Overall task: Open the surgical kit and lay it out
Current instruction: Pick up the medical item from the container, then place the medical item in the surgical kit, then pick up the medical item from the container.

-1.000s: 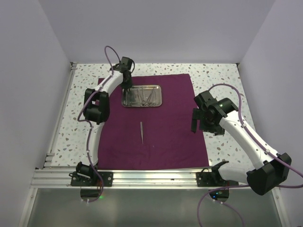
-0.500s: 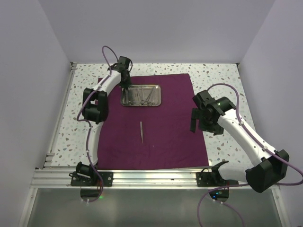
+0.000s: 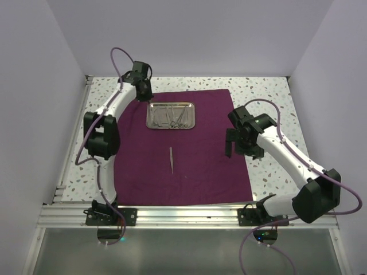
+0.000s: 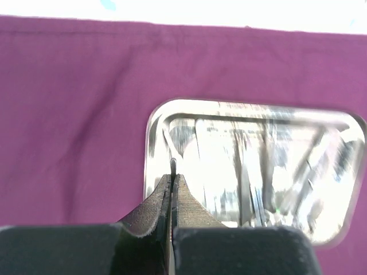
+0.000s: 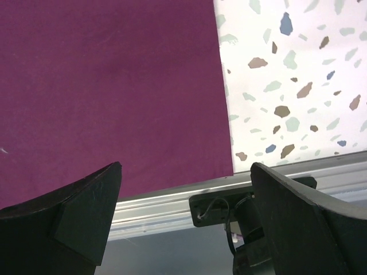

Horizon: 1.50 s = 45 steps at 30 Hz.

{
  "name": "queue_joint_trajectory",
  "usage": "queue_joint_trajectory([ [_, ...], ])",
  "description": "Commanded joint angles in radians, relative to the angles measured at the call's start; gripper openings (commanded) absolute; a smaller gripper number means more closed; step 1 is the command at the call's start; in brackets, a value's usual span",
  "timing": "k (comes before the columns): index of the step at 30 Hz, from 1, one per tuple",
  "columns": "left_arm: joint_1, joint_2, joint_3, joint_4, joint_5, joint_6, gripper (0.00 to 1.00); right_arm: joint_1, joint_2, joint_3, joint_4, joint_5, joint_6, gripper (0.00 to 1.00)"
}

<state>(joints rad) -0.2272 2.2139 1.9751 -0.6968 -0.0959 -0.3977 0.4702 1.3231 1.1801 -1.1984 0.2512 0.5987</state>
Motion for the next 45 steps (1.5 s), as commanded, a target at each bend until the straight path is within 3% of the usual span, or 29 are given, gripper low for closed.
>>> queue_joint_trajectory([
  [1, 0.006, -0.170, -0.106, 0.011, 0.053, 0.036, 0.00, -0.004, 0.040, 0.049, 0.062, -0.024, -0.053, 0.98],
  [8, -0.058, -0.413, -0.543, 0.020, 0.044, 0.046, 0.00, -0.004, 0.157, 0.136, 0.108, -0.066, -0.117, 0.98],
  [14, -0.162, -0.652, -0.907, 0.077, 0.050, -0.042, 0.00, -0.002, 0.248, 0.199, 0.157, -0.099, -0.149, 0.98],
  [20, -0.185, -0.760, -1.122, 0.166, 0.111, -0.153, 0.00, -0.002, 0.315, 0.279, 0.253, -0.156, -0.162, 0.99],
  [21, -0.187, -0.773, -1.139, 0.172, 0.110, -0.186, 0.08, -0.002, 0.318, 0.285, 0.276, -0.185, -0.162, 0.98],
  [25, -0.189, -0.803, -1.174, 0.168, 0.099, -0.225, 0.85, -0.002, 0.323, 0.282, 0.519, -0.269, -0.152, 0.98],
  [26, -0.190, -0.813, -1.164, 0.148, 0.099, -0.230, 0.96, -0.001, 0.333, 0.282, 0.566, -0.277, -0.134, 0.99],
  [30, -0.189, -0.890, -1.118, 0.094, 0.099, -0.236, 1.00, 0.004, 0.447, 0.370, 0.712, -0.290, -0.090, 0.96],
  [32, -0.190, -0.907, -1.083, 0.053, 0.105, -0.239, 1.00, 0.016, 0.528, 0.490, 0.720, -0.300, -0.080, 0.94],
  [41, -0.189, -1.068, -1.078, -0.035, 0.154, -0.267, 0.99, 0.093, 1.088, 1.178, 0.519, -0.260, -0.083, 0.84],
  [45, -0.189, -1.145, -1.124, -0.085, 0.134, -0.260, 0.99, 0.100, 1.191, 1.270, 0.537, -0.224, -0.063, 0.81],
])
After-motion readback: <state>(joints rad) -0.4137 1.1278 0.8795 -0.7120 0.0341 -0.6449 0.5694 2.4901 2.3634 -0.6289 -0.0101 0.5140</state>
